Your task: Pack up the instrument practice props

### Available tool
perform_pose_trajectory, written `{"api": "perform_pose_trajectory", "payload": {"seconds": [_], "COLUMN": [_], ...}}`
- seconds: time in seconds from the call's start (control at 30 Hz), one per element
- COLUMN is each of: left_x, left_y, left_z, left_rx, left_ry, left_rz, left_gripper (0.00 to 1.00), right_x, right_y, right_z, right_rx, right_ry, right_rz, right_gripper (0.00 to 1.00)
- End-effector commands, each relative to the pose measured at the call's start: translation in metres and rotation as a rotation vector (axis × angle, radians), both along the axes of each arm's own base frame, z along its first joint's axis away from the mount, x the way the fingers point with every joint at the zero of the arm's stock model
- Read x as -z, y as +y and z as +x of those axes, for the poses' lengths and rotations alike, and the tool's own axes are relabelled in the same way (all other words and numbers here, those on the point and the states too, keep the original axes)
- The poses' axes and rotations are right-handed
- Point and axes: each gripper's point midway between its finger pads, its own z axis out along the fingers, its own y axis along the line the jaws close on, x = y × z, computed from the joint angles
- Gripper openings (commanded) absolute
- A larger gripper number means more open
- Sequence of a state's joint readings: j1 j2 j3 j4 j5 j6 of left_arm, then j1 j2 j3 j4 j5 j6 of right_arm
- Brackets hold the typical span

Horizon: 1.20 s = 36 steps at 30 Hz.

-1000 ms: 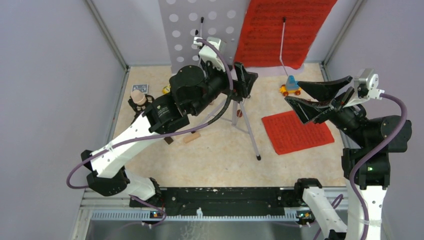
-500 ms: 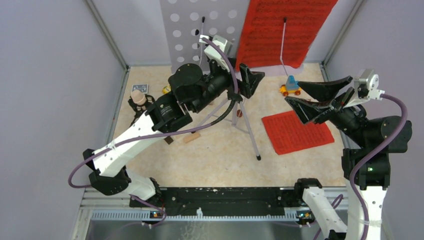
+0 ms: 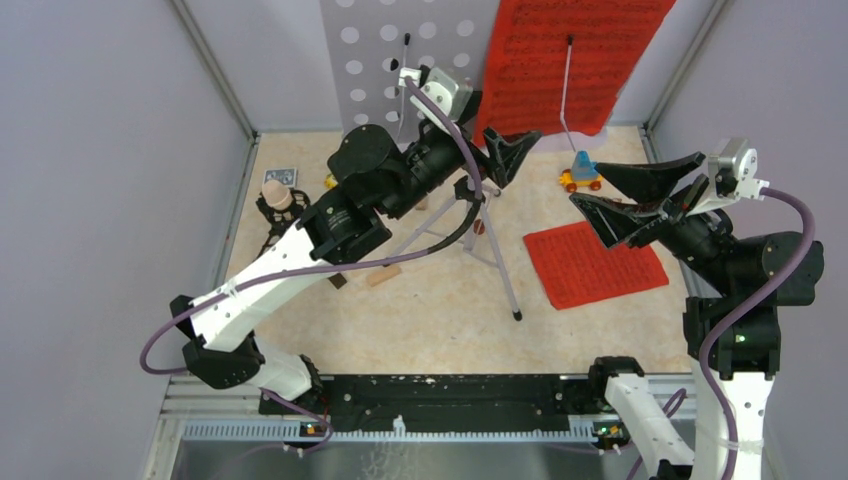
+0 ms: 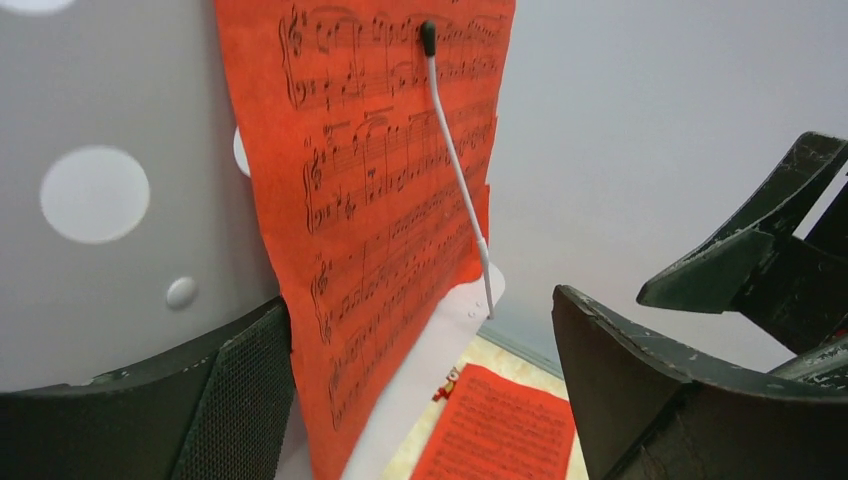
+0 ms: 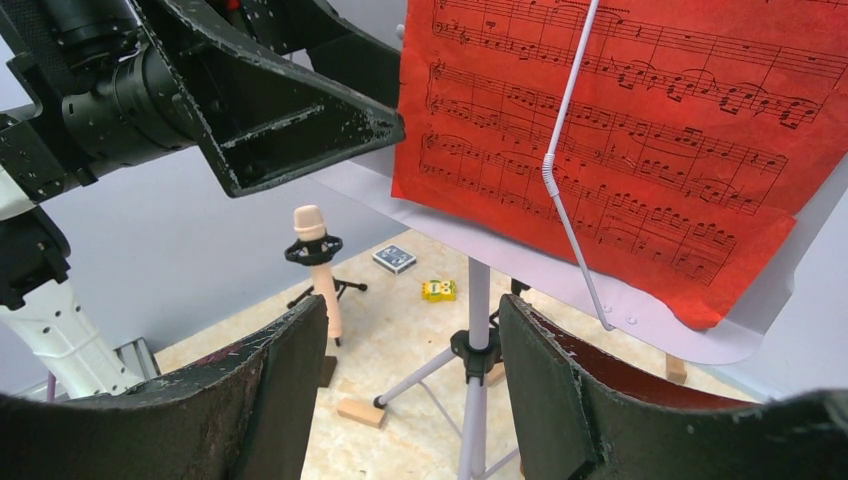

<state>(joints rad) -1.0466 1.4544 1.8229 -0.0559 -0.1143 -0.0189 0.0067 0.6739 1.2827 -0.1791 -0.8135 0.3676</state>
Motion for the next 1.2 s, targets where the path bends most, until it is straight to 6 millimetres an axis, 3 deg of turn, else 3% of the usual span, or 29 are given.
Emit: {"api": "perform_pose_trajectory", "payload": {"seconds": [0.0, 0.23, 0.6, 0.9, 1.17], "left_x": [-0.030, -0.036, -0.052, -0.073, -0.079], "left_y": [0.001, 0.002, -0.006, 0.002, 0.000], "left_z": [0.000, 0.013, 0.008, 0.009, 0.013], "left_rx": [-0.001, -0.004, 0.072, 0.064, 0.058], "left_ry": [-0.140, -0.182, -0.258, -0.310, -0.334], "left_rz": [-0.055, -0.072, -0.085, -0.127, -0.126], "left_gripper": [0.93, 0.86, 0.69, 0.67, 0.64], "right_x": [-0.005, -0.004, -0.004, -0.005, -0.010], "right_y": [0.002, 0.002, 0.002, 0.003, 0.003], "right_z": [-0.006, -0.006, -0.001, 0.002, 0.002], "right_rx": [-0.012, -0.009, -0.014, -0.025, -0.020], "right_ry": [-0.034, -0.034, -0.029, -0.027, -0.039], "right_rz": [-0.001, -0.006, -0.004, 0.008, 0.015], "right_gripper": [0.63, 0.63, 0.63, 0.63, 0.63]}}
